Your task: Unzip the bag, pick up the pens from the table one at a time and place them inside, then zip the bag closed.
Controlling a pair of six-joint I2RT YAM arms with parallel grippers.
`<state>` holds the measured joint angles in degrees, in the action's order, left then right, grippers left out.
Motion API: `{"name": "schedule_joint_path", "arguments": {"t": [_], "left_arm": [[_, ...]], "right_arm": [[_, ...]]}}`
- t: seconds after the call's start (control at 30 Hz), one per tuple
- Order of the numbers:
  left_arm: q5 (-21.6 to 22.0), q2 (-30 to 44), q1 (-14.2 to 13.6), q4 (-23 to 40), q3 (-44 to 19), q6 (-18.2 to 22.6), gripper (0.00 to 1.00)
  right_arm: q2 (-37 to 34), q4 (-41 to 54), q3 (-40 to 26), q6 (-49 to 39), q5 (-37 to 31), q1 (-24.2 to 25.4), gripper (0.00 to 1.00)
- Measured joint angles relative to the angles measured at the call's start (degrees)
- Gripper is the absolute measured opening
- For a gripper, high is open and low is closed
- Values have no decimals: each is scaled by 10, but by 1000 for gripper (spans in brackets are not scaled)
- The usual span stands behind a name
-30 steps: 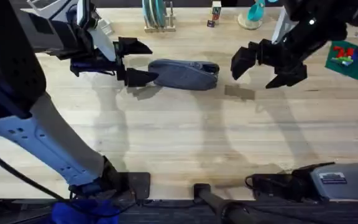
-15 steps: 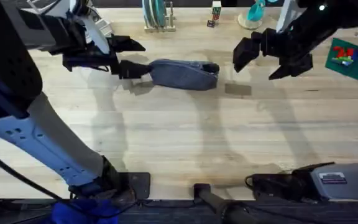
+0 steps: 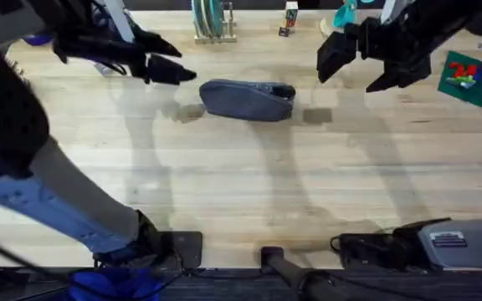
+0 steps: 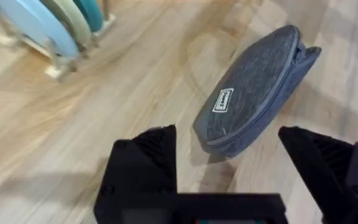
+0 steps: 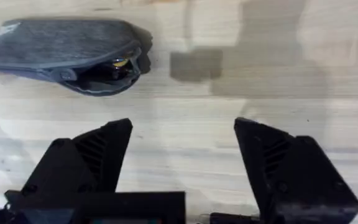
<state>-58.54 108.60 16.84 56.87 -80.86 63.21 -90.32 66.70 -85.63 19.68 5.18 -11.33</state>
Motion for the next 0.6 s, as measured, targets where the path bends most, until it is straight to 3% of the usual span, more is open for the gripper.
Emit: {"name": "schedule_joint_path", "arguments": {"t": [0.3,0.43,0.6], "left_arm": [[123,-134,-19,8,-7,-79,996],[177,-182,-38,27,-7,-92,995],[208,-229,-44,61,-8,-97,996]], "right_arm": [[0,0,-4,-1,28,-3,996],[0,-8,-4,-11,67,-3,996],[0,-20,-4,-27,132,-3,995]]}}
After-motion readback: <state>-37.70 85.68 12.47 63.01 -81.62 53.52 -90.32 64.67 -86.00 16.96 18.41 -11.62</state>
